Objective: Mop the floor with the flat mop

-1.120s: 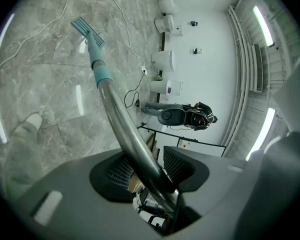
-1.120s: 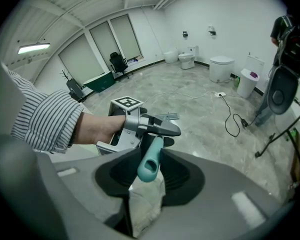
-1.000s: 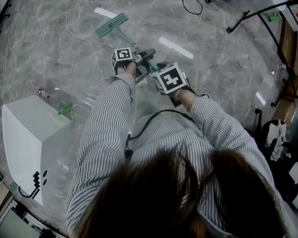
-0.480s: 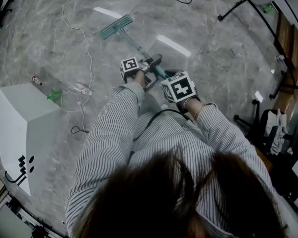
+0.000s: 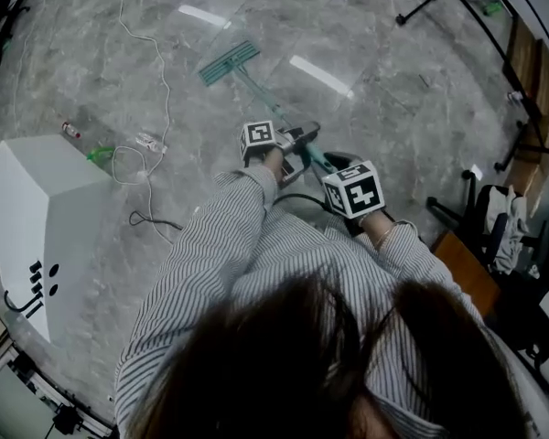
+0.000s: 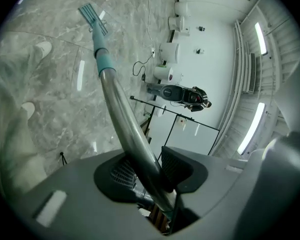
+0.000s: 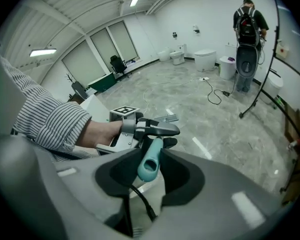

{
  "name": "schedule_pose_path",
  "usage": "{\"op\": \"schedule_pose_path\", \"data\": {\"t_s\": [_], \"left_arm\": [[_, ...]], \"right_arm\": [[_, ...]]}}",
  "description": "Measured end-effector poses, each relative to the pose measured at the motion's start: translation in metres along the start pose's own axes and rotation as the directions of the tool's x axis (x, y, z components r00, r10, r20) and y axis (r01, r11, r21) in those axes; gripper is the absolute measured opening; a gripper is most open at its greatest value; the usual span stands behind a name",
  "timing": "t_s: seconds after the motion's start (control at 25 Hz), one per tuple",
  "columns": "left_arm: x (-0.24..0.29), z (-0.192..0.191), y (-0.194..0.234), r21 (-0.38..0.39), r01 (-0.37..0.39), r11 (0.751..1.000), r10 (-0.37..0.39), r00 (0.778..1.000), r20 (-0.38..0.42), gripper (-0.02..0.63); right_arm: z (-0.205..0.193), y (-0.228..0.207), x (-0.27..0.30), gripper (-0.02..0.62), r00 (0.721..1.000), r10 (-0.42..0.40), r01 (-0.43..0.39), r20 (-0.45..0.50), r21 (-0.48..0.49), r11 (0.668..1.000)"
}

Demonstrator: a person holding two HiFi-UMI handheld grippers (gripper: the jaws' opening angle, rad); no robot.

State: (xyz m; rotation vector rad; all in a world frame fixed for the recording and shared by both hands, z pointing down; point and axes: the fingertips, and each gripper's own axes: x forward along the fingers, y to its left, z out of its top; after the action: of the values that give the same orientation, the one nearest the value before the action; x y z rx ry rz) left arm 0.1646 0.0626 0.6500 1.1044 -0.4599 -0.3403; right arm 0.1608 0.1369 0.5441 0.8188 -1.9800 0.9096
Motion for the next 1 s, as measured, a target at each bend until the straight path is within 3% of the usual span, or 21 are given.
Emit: {"op": "schedule_pose_path", "data": {"t_s": [0.12, 0.32, 0.64, 0.92, 1.0], "left_arm": [[0.005, -0.037, 0.006, -0.009, -0.016, 1.000, 0.016, 0.999, -0.047, 0.149], [0.004, -0.079, 0.014, -0.057, 0.014, 0.998, -0.020, 0.994, -0.105, 0.138], [-0.014, -0.074, 0.011, -0.075, 0.079, 0.994, -0.082, 0.995, -0.049, 0.133], [-0.017, -0.065, 0.009, -0.060, 0.107, 0.992, -0.111, 0.992, -0.054, 0.137], [-0.020, -0.069, -0.001, -0.086, 0.111, 0.990, -0.117, 0.992, -0.056, 0.137]], "right_arm": [[-0.026, -0.001, -0.023, 0.121, 1.000, 0.000, -0.001, 0.015, 0.049, 0.999], [-0.056, 0.004, -0.046, 0.120, 1.000, -0.001, -0.002, 0.025, 0.124, 0.992], [-0.053, 0.025, -0.042, 0.127, 0.999, 0.039, -0.040, 0.024, 0.058, 0.998], [-0.043, 0.031, -0.043, 0.130, 0.998, 0.050, -0.051, 0.037, 0.022, 0.998], [-0.040, 0.033, -0.043, 0.130, 0.998, 0.047, -0.047, 0.033, 0.000, 0.999]]}}
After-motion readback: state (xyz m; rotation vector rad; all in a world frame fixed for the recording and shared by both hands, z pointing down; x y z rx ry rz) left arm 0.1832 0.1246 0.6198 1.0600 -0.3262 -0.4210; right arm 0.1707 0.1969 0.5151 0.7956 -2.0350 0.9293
